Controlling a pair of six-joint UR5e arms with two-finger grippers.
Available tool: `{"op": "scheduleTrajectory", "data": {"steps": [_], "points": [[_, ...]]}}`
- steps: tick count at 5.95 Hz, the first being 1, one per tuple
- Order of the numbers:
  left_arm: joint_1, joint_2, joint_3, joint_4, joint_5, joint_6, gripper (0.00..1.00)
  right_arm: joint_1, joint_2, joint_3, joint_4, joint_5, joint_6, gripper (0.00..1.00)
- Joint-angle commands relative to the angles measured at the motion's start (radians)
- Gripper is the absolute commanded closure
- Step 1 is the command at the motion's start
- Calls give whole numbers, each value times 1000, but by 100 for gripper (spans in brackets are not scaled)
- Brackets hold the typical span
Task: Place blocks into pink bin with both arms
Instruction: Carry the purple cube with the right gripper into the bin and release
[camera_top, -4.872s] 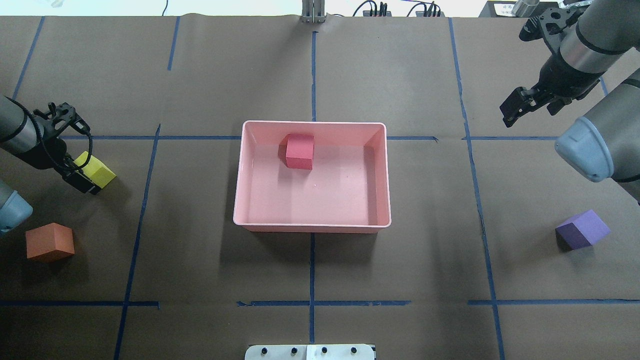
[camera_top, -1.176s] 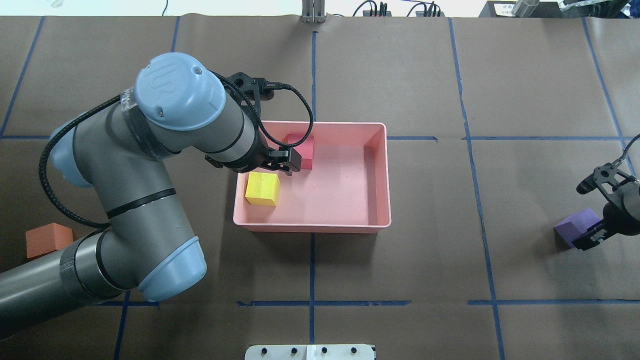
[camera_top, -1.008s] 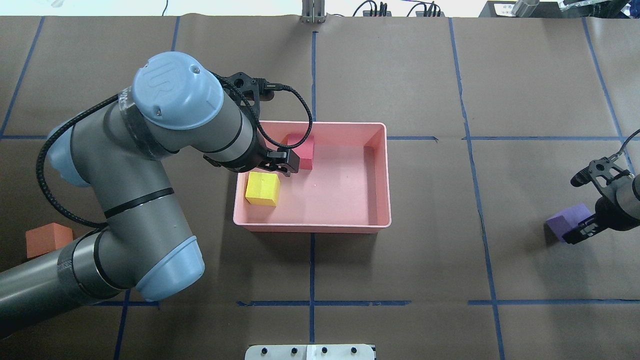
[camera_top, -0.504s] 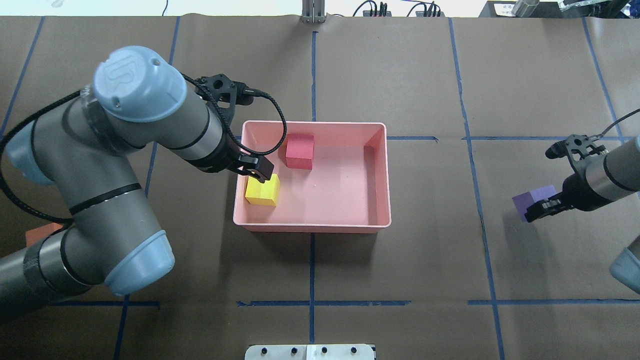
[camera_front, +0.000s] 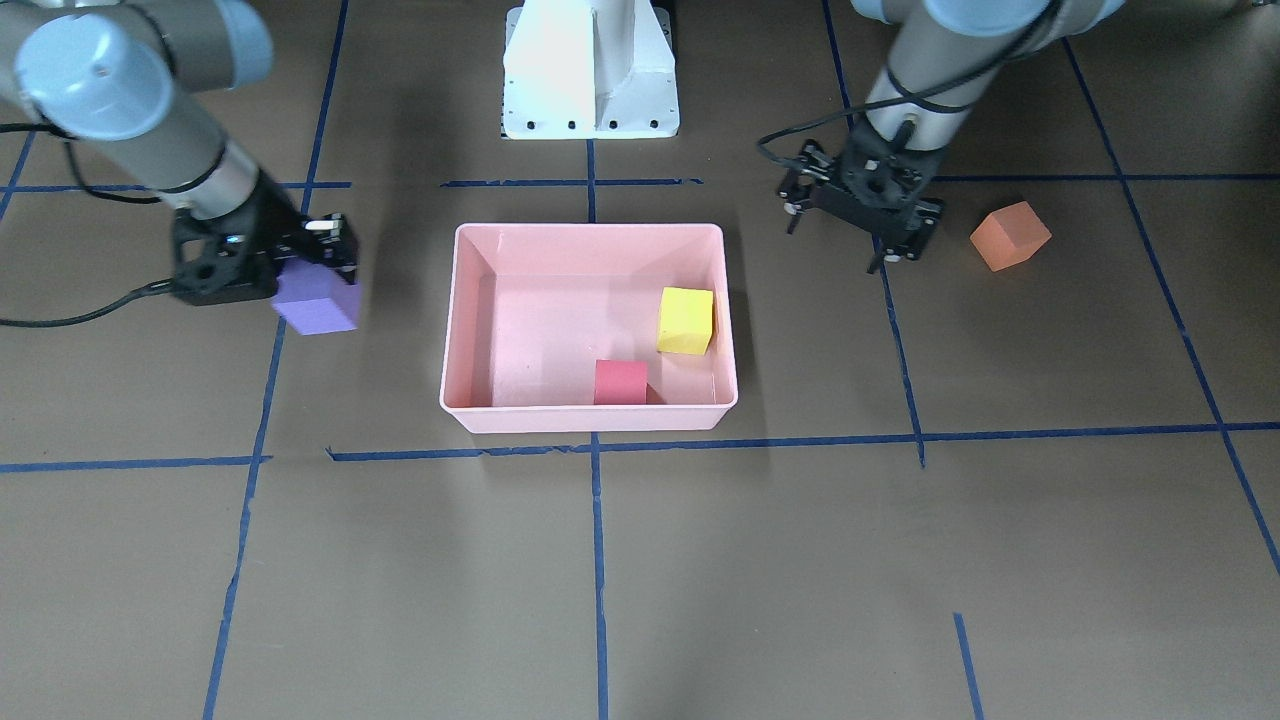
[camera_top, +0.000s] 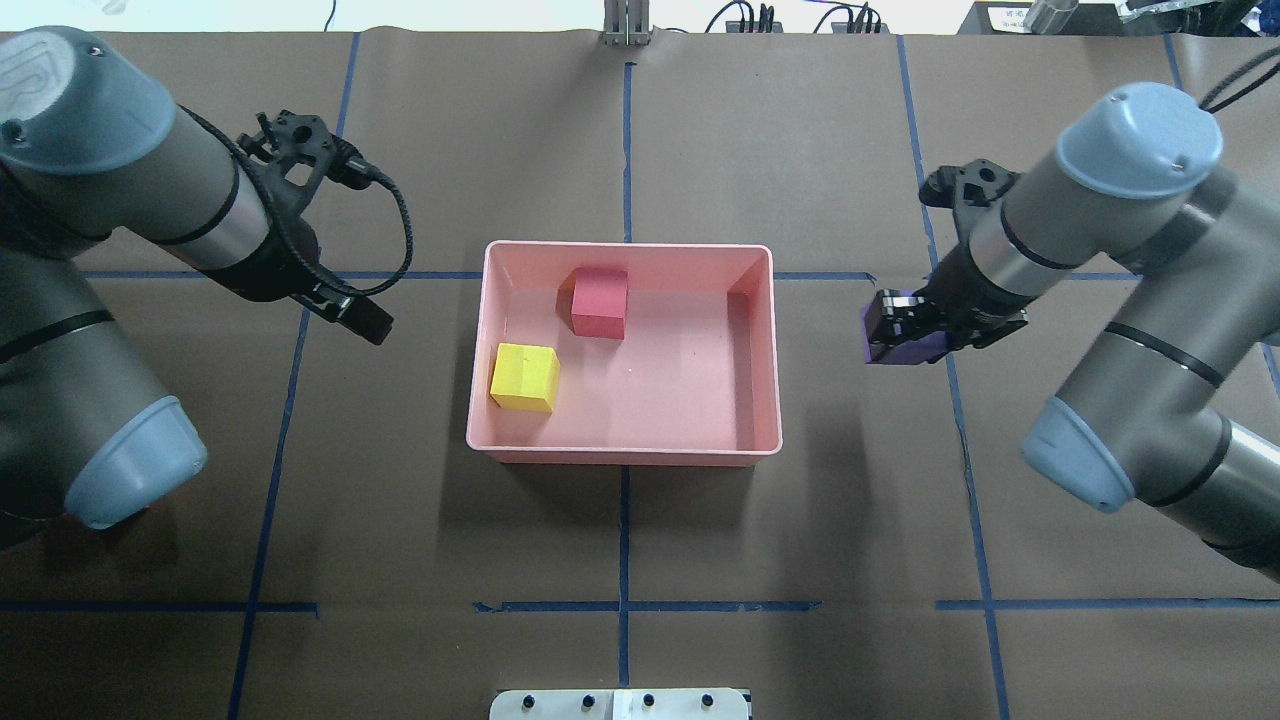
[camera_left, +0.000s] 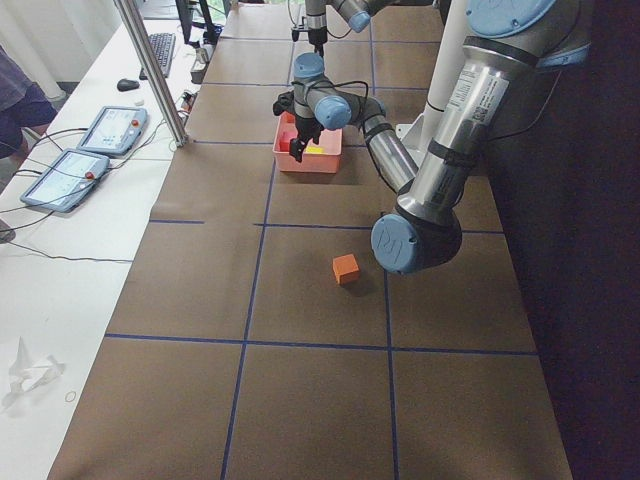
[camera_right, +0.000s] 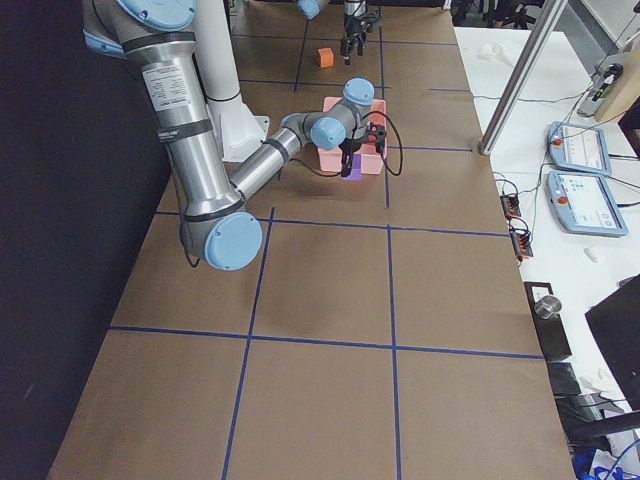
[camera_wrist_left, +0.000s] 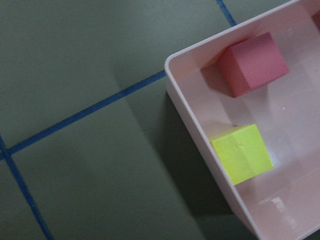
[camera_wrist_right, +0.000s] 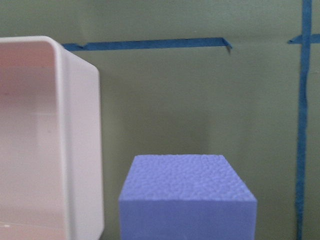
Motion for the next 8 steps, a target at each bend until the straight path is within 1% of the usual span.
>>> {"op": "scheduleTrajectory", "data": {"steps": [1, 2, 3, 4, 5, 6, 7, 8], "points": [[-95, 111, -2, -26, -73, 231, 0, -118, 205, -4, -157, -106, 207, 74], [-110, 155, -2, -47, -77, 302, 0, -208, 255, -18, -157, -225, 286, 60], [-111, 206, 0, -93, -77, 330, 0, -274, 283, -65, -157, -279, 336, 1], [-111, 275, -2, -151, -77, 389, 0, -275, 275, -56, -159, -292, 323, 0], [-111, 362, 0, -205, -77, 414, 0, -243, 252, -35, -160, -285, 240, 0], [-113, 486, -2, -224, -75, 263, 0, -209, 213, 3, -160, -259, 205, 0], [-114, 525, 4, -305, -72, -71, 0, -159, 164, 45, -160, -207, 163, 0], [-113, 542, 6, -359, -64, -321, 0, -119, 131, 60, -160, -190, 91, 0]]}}
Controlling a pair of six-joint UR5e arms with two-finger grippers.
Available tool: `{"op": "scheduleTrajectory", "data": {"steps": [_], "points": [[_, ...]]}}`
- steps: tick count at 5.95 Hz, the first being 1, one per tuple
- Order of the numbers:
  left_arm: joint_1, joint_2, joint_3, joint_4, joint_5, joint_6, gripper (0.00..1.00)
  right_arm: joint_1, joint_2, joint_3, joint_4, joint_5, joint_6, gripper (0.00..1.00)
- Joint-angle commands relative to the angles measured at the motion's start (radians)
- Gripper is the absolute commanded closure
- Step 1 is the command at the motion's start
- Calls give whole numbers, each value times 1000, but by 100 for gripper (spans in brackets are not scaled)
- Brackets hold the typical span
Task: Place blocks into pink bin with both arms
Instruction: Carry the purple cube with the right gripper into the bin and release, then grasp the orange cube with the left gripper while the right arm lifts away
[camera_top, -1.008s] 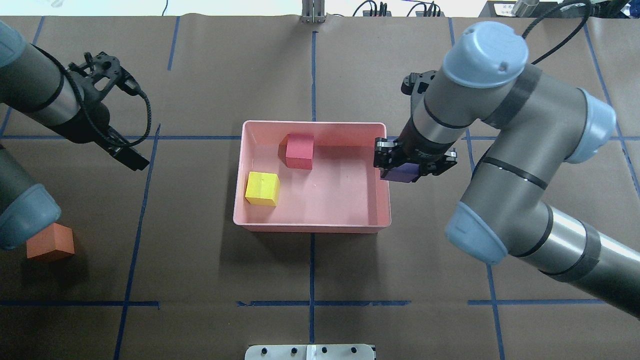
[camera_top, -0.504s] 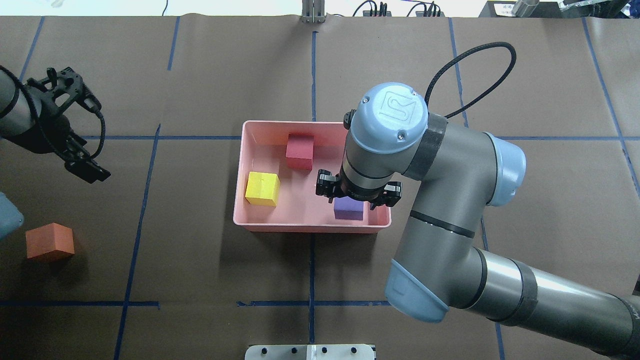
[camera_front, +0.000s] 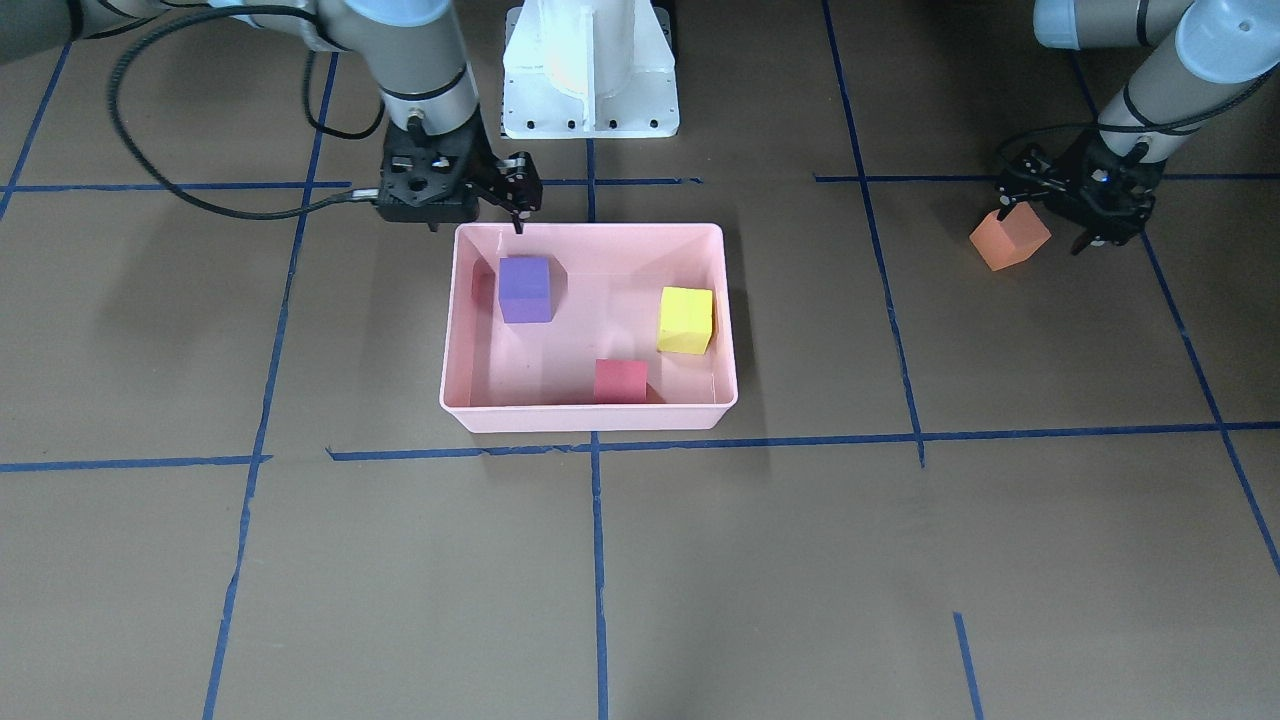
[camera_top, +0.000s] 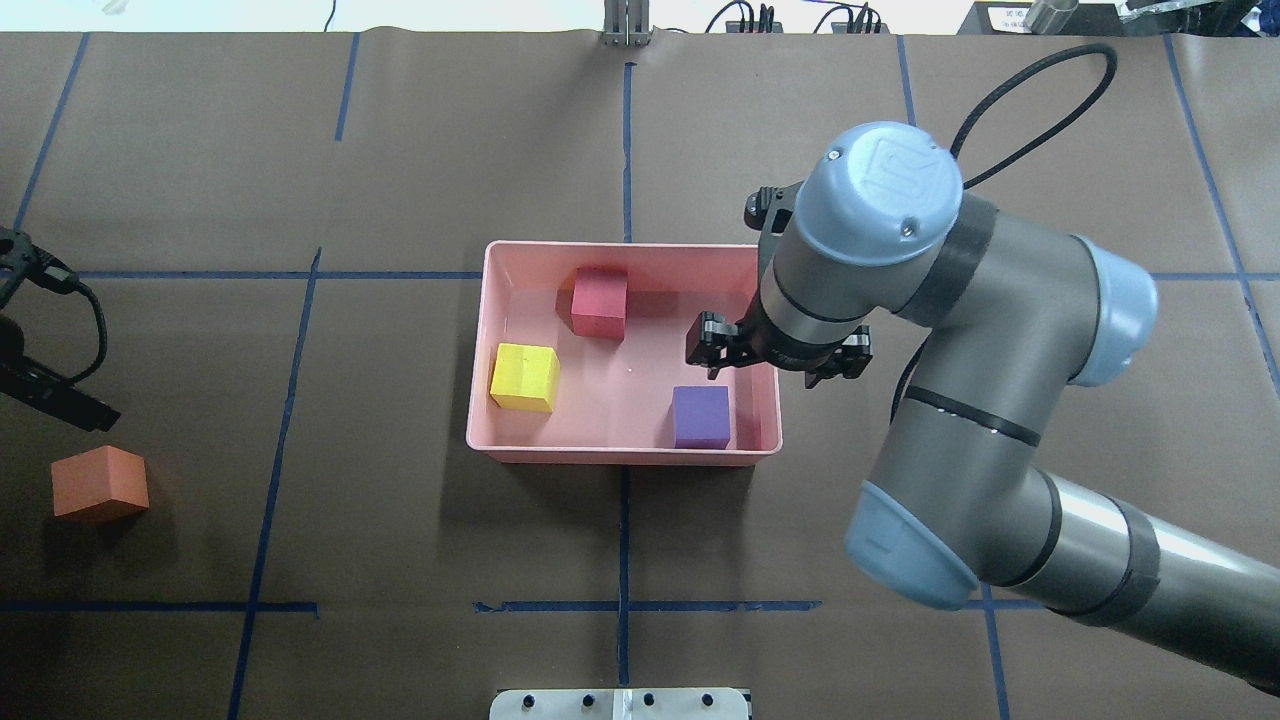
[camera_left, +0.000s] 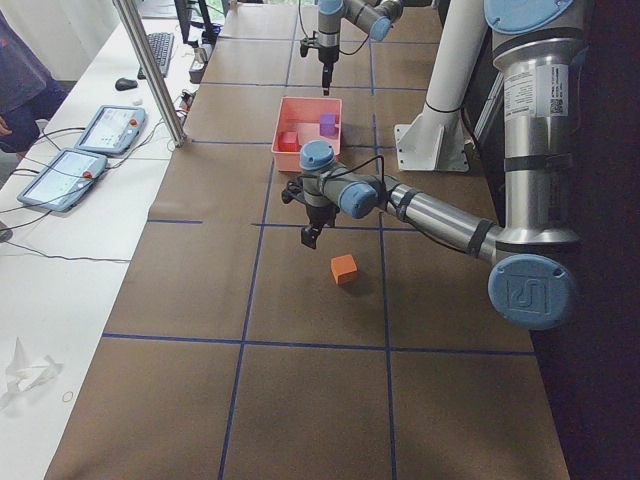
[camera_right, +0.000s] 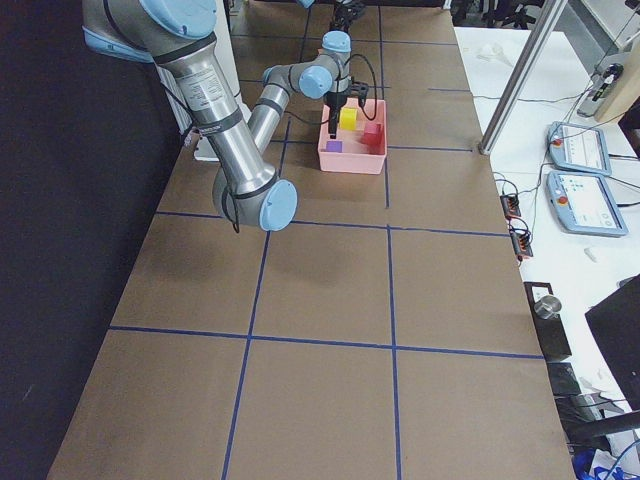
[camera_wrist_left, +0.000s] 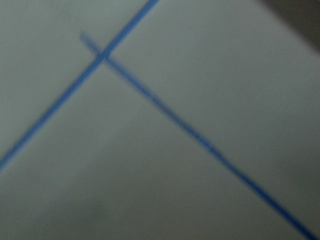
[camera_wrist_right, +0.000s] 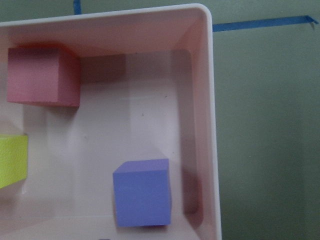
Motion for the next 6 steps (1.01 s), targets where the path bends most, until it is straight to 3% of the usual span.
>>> {"op": "scheduleTrajectory", "data": {"steps": [1, 3, 6], "points": [[2, 66, 4, -106, 6, -401, 0, 82, -54, 22, 0, 49, -128, 0], [19, 119, 42, -224, 8, -564, 0, 105, -98, 44, 0, 51, -175, 0], [108, 112, 116, -268, 9, -605, 0, 105, -129, 62, 3, 48, -184, 0]]}}
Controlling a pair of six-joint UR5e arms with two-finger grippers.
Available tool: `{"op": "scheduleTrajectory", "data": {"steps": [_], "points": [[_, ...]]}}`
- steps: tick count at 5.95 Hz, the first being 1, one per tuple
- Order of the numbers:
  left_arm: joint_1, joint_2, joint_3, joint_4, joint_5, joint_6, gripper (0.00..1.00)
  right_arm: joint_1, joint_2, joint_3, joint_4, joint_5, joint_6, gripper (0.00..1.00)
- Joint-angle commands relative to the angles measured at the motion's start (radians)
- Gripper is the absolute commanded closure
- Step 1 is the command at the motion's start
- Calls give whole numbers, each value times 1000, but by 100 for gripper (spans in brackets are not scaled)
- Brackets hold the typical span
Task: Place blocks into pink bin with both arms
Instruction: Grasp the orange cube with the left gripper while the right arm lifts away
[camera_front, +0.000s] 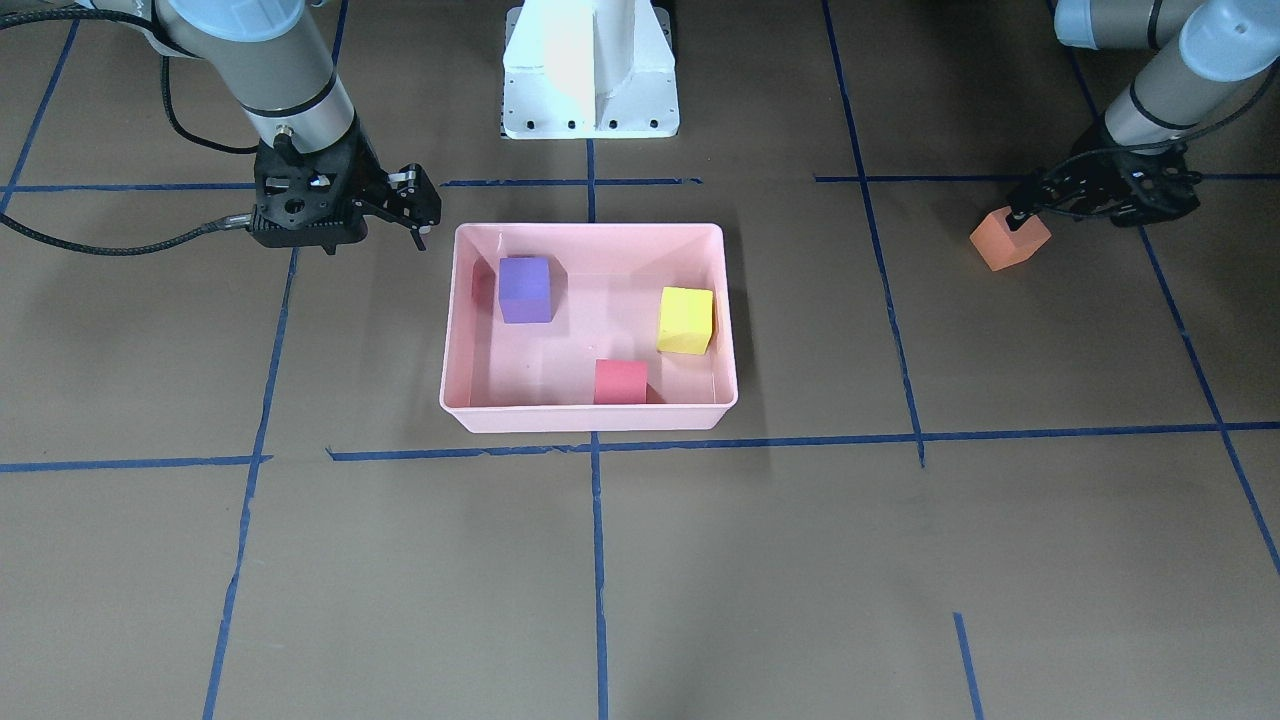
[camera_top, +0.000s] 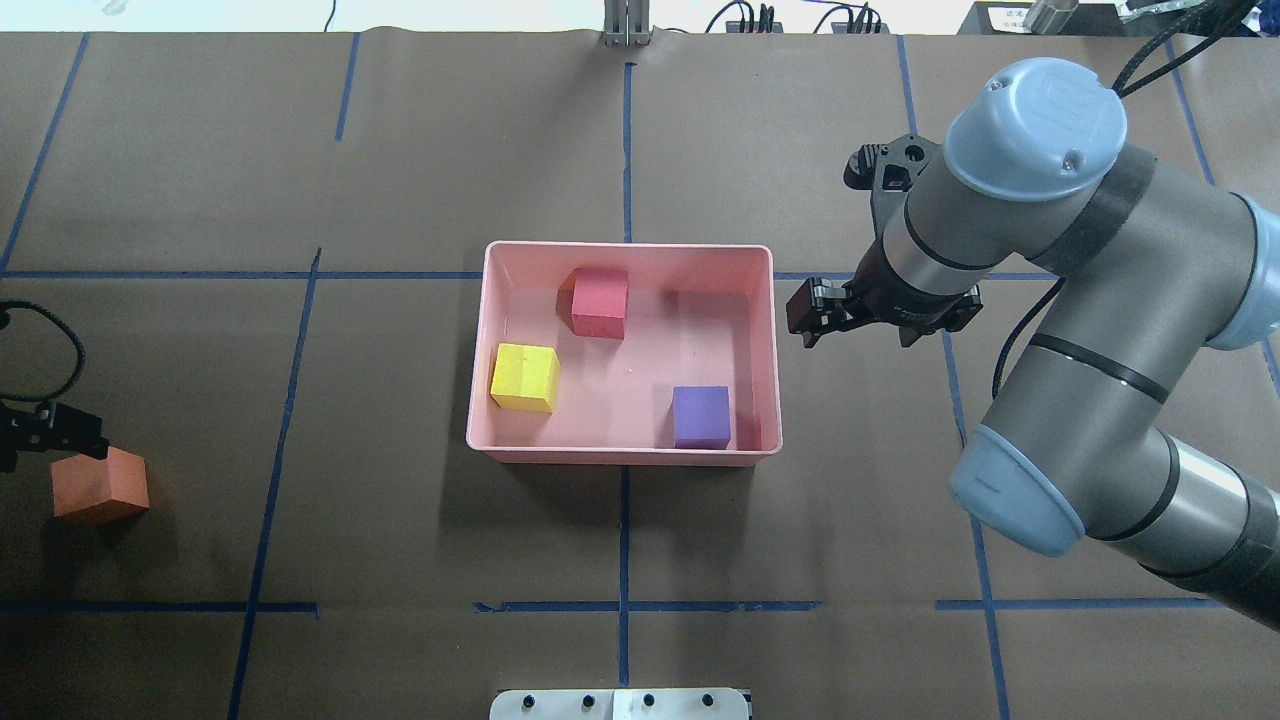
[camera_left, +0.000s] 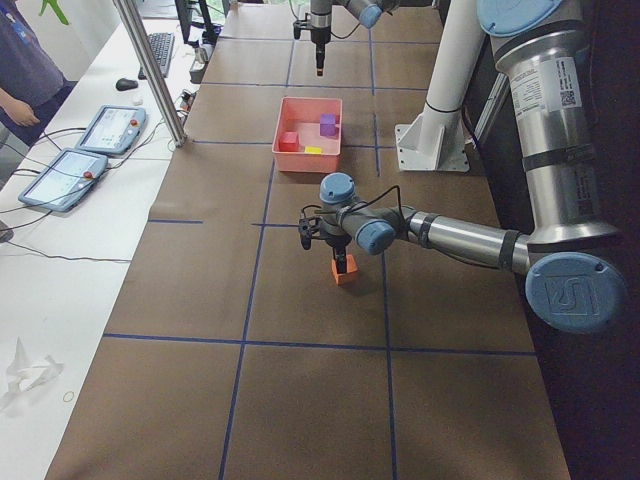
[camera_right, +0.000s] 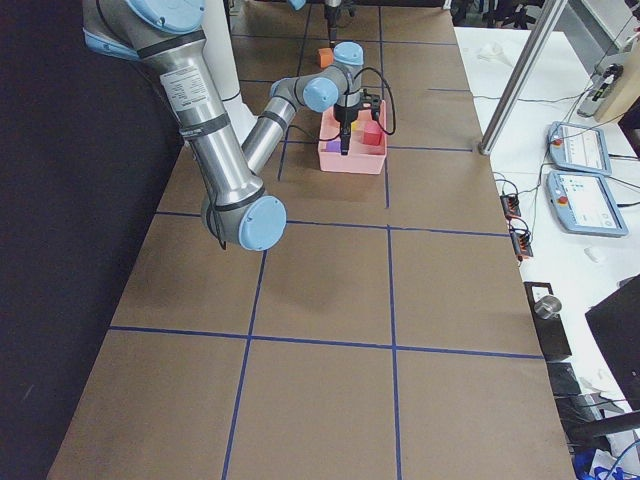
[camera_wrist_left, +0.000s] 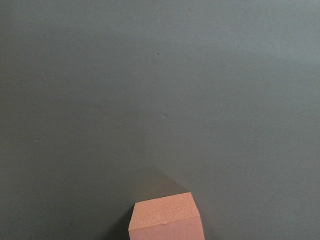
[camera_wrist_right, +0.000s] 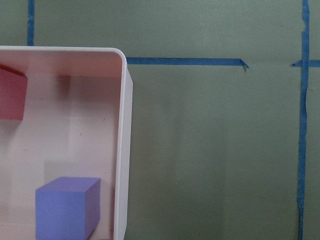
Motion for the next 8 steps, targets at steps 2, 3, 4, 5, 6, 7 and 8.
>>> {"op": "scheduleTrajectory", "data": {"steps": [2, 3, 4, 5, 6, 7, 8], "points": [[40, -17, 137, -142, -3, -13, 0, -3, -29, 5, 3, -10, -1, 0], [52, -40, 170, -146, -3, -16, 0, -3, -30, 7, 3, -10, -1, 0], [68, -43, 173, -146, -3, -18, 0, -3, -28, 7, 3, -11, 1, 0], [78, -43, 173, -146, -3, -15, 0, -3, -30, 7, 1, -13, 1, 0], [78, -43, 173, -152, -4, -4, 37, -3, -31, 7, 1, -13, 1, 0], [80, -43, 163, -152, -10, -3, 50, -3, -36, 5, 3, -13, -1, 0], [80, -45, 143, -149, -13, -4, 55, -3, -36, 4, 3, -13, -9, 0]]}}
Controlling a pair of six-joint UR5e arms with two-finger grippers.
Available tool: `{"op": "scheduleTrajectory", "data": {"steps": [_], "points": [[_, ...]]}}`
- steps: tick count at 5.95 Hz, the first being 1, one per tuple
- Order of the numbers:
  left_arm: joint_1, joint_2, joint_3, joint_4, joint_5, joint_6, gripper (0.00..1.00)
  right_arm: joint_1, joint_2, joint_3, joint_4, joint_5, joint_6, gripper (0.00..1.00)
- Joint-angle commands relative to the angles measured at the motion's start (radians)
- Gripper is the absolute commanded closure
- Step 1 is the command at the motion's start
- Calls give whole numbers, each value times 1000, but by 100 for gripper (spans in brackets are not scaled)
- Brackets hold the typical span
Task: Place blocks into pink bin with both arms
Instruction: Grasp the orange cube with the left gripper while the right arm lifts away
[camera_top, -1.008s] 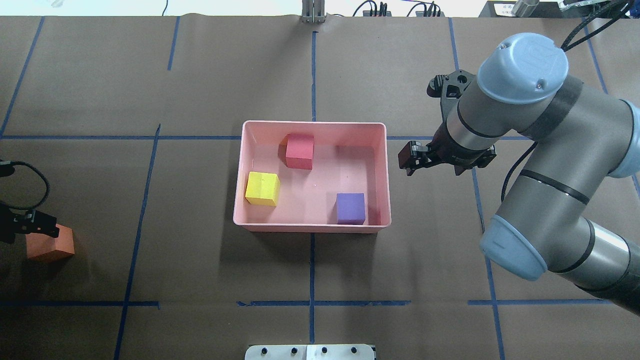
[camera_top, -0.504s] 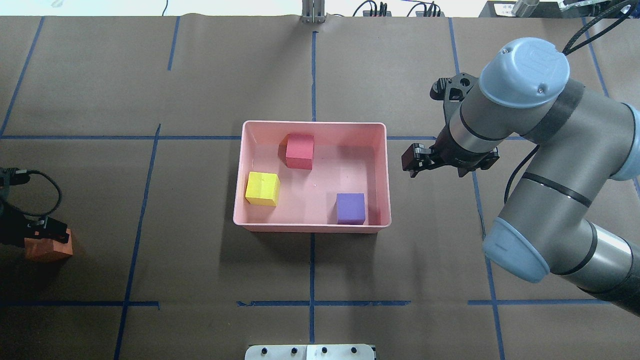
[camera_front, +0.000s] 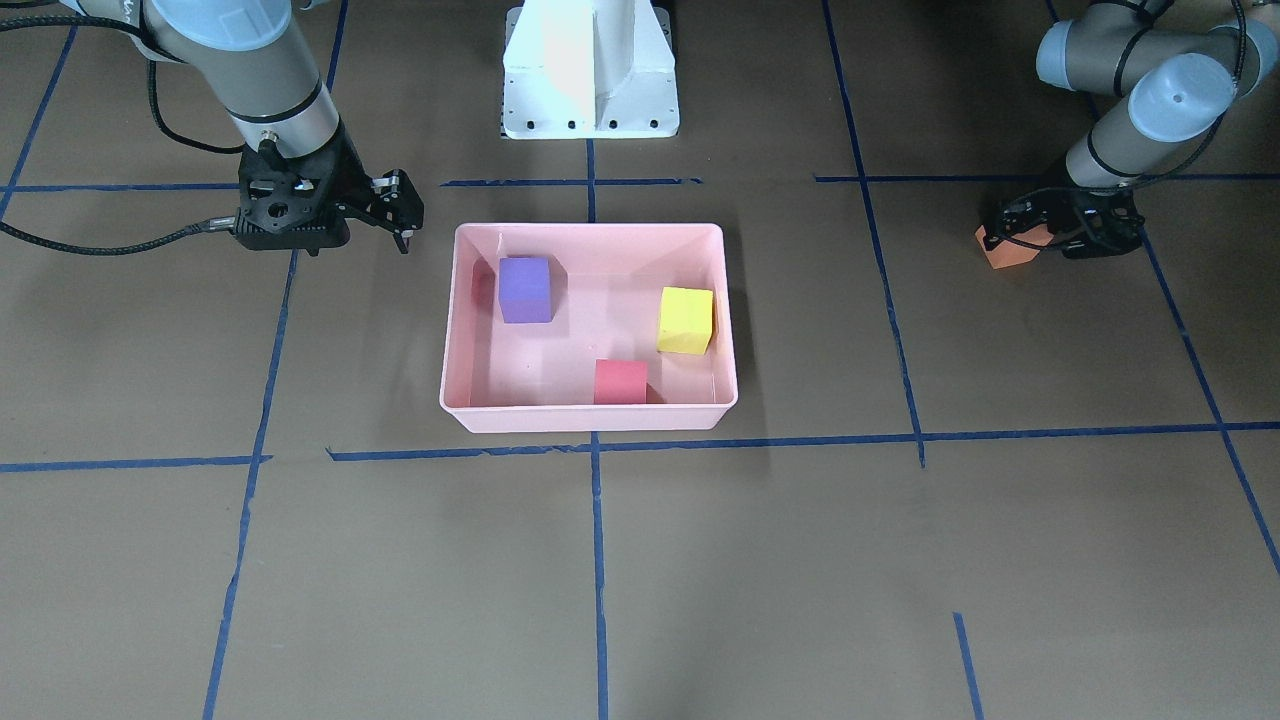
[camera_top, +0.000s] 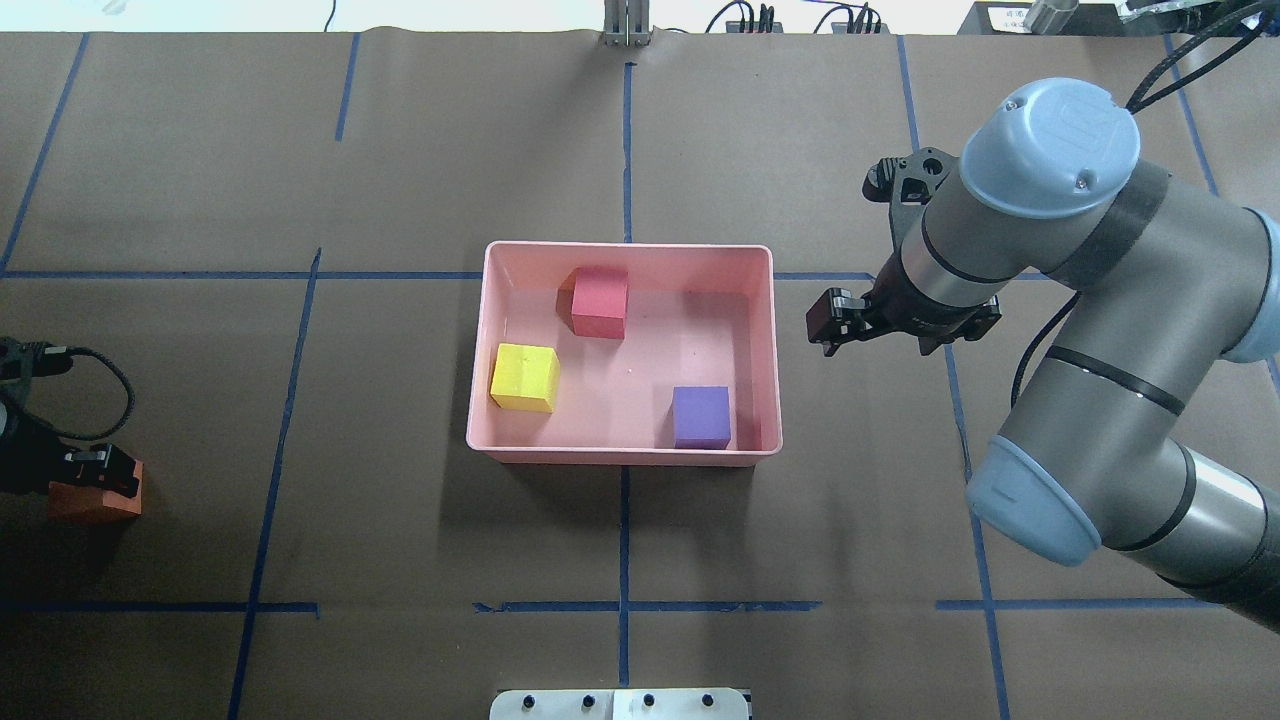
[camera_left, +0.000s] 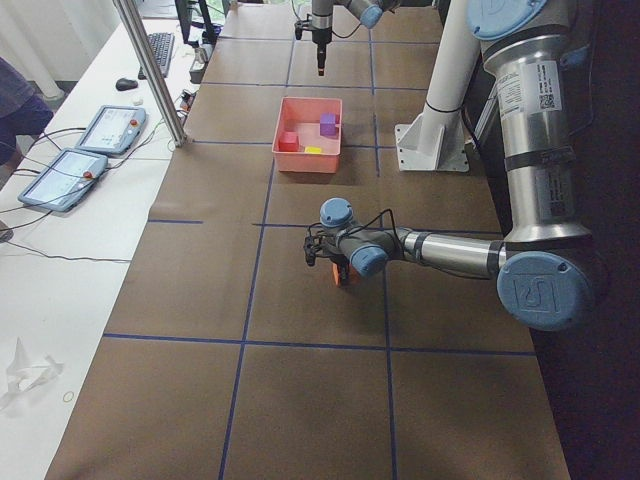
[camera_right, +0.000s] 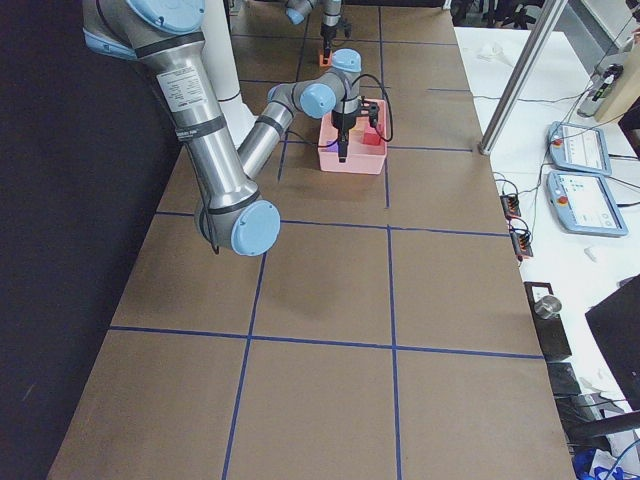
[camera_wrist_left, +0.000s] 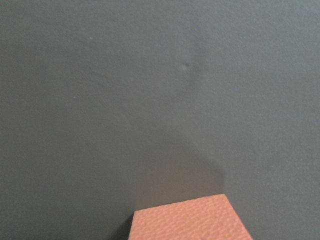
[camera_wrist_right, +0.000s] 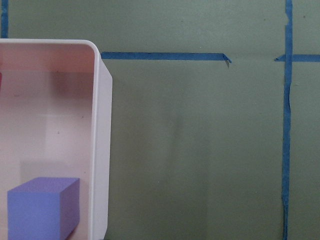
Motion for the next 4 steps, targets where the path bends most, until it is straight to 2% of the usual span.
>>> {"op": "scheduleTrajectory", "data": {"steps": [1, 2, 3, 4], "points": [[-1, -4, -76, 11, -2, 0, 56, 2, 3, 0, 0, 3, -24, 0], [-13, -21, -141, 12, 3, 0, 59, 11, 3, -3, 0, 11, -50, 0], [-42, -79, -163, 15, 1, 0, 62, 35, 2, -4, -3, 14, -108, 0], [-47, -184, -174, 96, 0, -1, 62, 81, -30, -6, -3, 27, -198, 0]]}}
